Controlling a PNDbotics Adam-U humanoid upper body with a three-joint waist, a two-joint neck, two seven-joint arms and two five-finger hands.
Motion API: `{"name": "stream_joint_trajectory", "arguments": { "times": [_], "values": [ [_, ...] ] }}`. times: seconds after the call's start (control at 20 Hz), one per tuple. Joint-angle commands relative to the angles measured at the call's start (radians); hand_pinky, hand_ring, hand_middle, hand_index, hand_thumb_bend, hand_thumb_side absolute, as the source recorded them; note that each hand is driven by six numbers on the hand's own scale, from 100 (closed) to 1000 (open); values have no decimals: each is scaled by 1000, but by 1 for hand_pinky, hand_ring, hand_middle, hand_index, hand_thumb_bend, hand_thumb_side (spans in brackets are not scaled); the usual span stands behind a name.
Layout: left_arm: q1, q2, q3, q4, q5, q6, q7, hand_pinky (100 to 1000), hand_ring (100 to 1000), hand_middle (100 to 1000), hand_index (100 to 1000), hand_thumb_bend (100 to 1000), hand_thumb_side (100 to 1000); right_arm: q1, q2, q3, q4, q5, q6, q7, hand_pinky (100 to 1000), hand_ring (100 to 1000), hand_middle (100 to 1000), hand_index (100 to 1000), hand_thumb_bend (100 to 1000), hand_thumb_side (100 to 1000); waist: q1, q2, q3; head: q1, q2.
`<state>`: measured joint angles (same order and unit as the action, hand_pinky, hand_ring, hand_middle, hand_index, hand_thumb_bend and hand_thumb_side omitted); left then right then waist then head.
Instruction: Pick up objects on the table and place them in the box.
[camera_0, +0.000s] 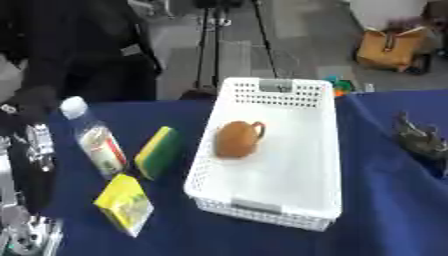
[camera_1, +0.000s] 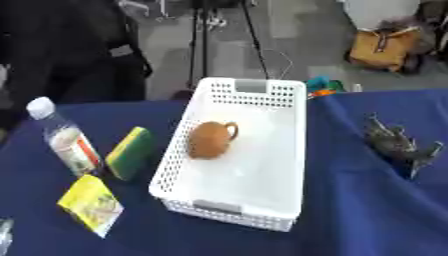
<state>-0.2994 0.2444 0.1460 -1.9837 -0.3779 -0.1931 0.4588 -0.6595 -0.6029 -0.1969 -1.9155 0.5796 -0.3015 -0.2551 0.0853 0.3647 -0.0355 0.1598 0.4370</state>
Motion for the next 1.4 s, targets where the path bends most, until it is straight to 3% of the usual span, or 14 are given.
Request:
{"name": "stream_joint_trajectory", "arguments": {
  "times": [0.05,0.15,0.2,0.25,0.3,0.5,0.75,1.05,1.4],
  "values": [
    [-8,15,6,-16,1,1,-2,870,733,538,724,100,808,-13,-20,-8,-17,-1,2,0,743,784,698,791,100,546,-3,-25,0,-1,-9],
    [-9,15,6,-16,1,1,-1,870,733,538,724,100,809,-15,-21,-6,-14,1,4,4,744,791,714,800,100,573,-3,-26,0,-4,-9],
    [-8,15,6,-16,1,1,-1,870,733,538,724,100,810,-19,-24,-3,-9,3,6,9,746,807,752,824,100,678,-4,-27,-1,-4,-8],
    [-8,15,6,-16,1,1,-1,870,733,538,724,100,810,-26,-27,1,-1,8,9,19,746,807,752,824,100,678,-4,-27,-1,-4,-6],
    [-8,15,5,-16,1,2,-2,870,733,538,724,100,810,-40,-36,14,11,18,7,40,769,843,811,872,100,797,-6,-29,-1,-7,-2],
    [-5,17,2,-16,3,3,-5,870,733,539,724,100,812,-130,-71,73,95,98,-9,139,824,876,864,928,100,888,-10,-40,-3,-23,12],
    [0,17,-1,-16,7,4,-10,871,733,539,724,100,816,-263,-83,159,243,201,-54,232,857,893,900,967,100,895,-17,-54,-3,-82,28],
    [4,16,-3,-16,11,5,-14,870,733,539,724,100,817,-392,-37,231,389,299,-98,318,864,906,917,999,100,884,-20,-69,-1,-125,43],
    [9,13,-6,-16,17,6,-19,870,734,539,724,100,819,-560,66,300,646,428,-183,390,879,920,929,988,100,844,-17,-80,-5,-121,60]
  ]
}}
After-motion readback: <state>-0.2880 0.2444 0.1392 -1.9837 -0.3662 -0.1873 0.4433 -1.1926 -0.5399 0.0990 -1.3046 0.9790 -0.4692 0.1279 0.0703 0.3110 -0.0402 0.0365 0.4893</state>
